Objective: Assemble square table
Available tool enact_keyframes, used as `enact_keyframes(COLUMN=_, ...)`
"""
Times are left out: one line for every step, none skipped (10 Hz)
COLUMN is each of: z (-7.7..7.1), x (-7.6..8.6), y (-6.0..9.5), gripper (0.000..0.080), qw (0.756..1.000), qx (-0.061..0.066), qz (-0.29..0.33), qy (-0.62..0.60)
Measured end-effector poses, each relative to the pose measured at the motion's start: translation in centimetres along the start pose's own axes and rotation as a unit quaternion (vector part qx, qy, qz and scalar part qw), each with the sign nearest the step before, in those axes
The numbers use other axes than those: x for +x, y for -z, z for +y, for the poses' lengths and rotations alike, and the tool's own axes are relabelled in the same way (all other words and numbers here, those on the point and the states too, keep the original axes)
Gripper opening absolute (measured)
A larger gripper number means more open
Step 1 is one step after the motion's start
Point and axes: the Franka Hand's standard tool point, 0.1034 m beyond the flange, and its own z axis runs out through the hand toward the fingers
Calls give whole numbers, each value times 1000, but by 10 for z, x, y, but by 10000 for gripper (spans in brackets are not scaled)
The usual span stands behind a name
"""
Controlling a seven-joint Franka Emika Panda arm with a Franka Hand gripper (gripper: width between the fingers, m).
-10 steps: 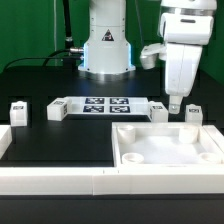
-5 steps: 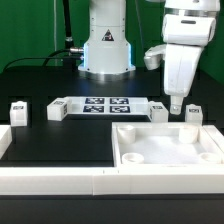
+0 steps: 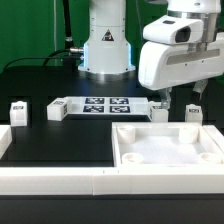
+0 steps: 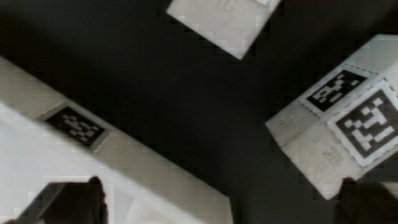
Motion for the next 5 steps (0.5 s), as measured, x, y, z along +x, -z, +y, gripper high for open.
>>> enact_keyframes(z=-1, x=0, y=0, gripper=649, qw=999, qx=5, qz=1, qy=-40)
enact_keyframes(z=-2, x=1, y=0, gripper=649, qw=997, qx=10, qz=1, qy=-79)
enact_keyframes(z=-3, x=1, y=0, gripper=649, qw=995, qx=13, qz=1, qy=-96)
enact_keyframes(z=-5, x=2, y=0, gripper=649, qw=990, qx=17, qz=1, qy=-141)
enact_keyframes(z=-7, x=2, y=0, gripper=649, qw=979, qx=23, qz=0, qy=-200)
